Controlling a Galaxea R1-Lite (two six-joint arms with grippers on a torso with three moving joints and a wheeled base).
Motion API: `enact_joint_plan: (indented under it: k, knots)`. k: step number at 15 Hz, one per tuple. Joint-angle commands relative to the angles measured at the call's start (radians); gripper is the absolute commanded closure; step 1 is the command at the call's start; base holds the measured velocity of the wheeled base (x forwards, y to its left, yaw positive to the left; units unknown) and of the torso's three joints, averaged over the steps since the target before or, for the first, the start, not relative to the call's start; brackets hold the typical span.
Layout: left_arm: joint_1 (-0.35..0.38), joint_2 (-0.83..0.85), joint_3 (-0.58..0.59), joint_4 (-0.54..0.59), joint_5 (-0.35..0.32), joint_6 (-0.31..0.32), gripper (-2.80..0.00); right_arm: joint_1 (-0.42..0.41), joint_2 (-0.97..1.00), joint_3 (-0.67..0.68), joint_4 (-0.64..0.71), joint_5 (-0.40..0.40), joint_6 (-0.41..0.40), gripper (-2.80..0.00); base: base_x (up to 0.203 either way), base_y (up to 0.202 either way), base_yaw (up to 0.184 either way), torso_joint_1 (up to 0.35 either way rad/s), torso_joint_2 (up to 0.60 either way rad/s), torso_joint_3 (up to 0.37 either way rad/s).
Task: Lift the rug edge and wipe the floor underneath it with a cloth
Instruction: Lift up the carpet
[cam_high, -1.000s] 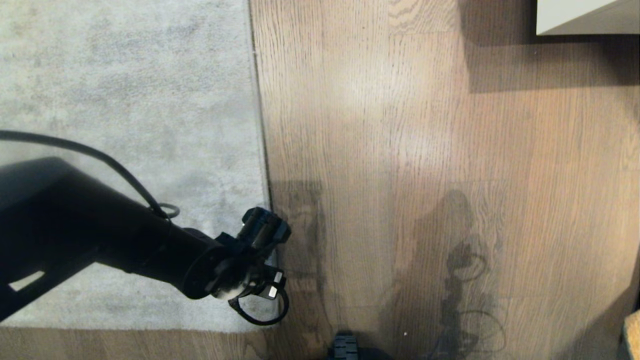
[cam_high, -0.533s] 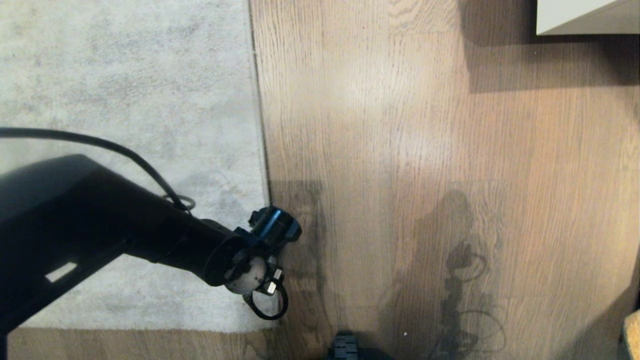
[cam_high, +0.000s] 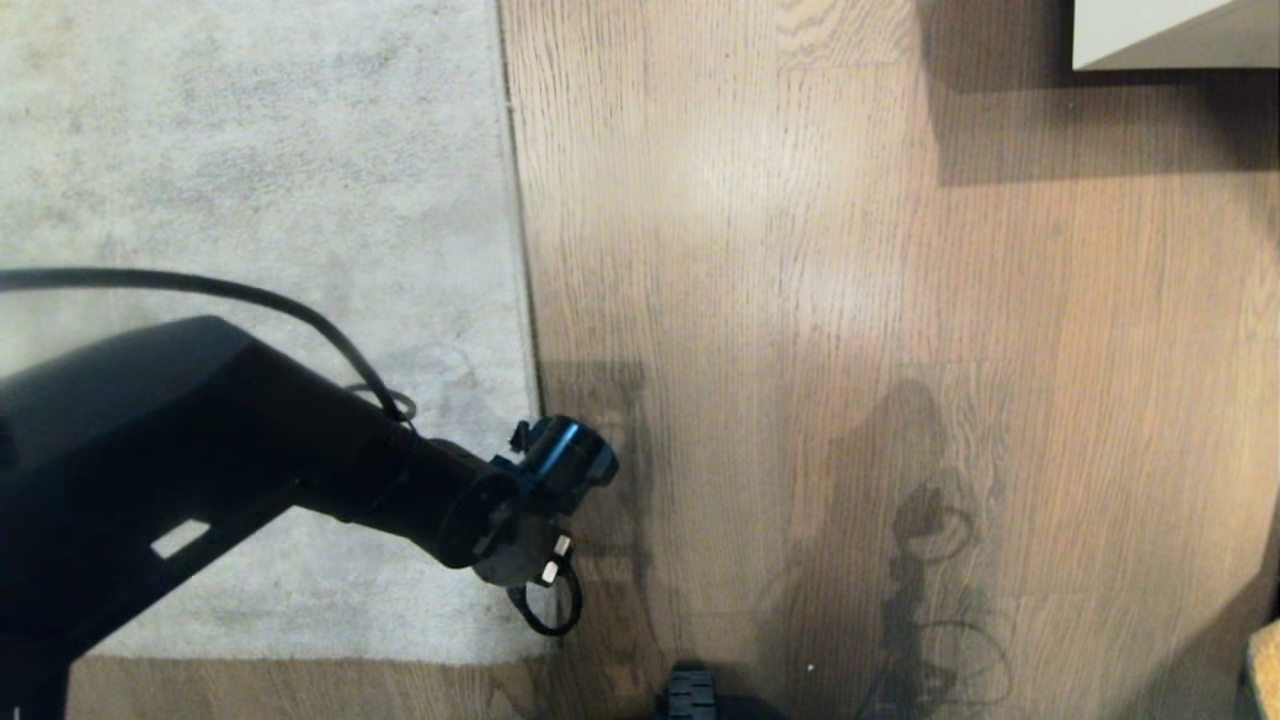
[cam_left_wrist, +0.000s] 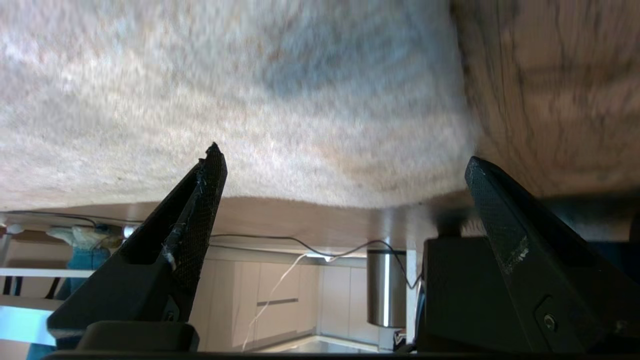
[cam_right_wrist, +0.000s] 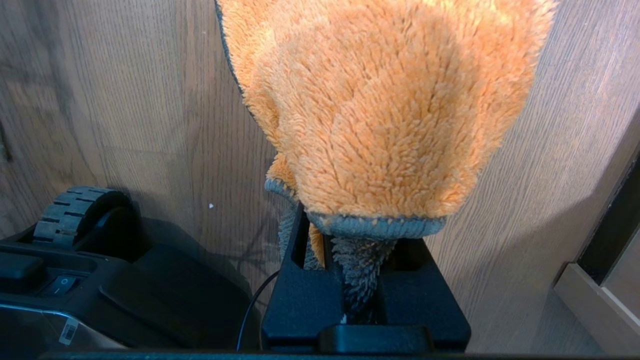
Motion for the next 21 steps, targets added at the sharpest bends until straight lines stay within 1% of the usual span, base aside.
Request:
enact_joint_plan:
  k: [1,6,8,9,18,21]
  knots:
    - [0.002,0.031,-0.028,0.000,0.015,0.000,-2.80,0.000,0.001,0.000,0.000,0.000,-0.001,0.00,0.000,0.000,0.000,0.000,0.00,0.000]
    - [0.004,0.096,-0.128,-0.003,0.026,0.000,-2.80,0.000,0.001,0.000,0.000,0.000,-0.001,0.00,0.000,0.000,0.000,0.000,0.00,0.000]
    - [0.004,0.125,-0.170,-0.003,0.052,0.005,-2.80,0.000,0.001,0.000,0.000,0.000,-0.001,0.00,0.000,0.000,0.000,0.000,0.00,0.000]
    - [0.004,0.135,-0.183,-0.003,0.067,0.017,-2.80,0.000,0.001,0.000,0.000,0.000,-0.001,0.00,0.000,0.000,0.000,0.000,0.00,0.000]
    - [0.040,0.112,-0.176,0.002,0.200,0.139,-2.80,0.000,0.001,0.000,0.000,0.000,-0.001,0.00,0.000,0.000,0.000,0.000,0.00,0.000]
    - [0.048,0.085,-0.155,0.003,0.226,0.155,-2.80,0.000,0.001,0.000,0.000,0.000,-0.001,0.00,0.000,0.000,0.000,0.000,0.00,0.000]
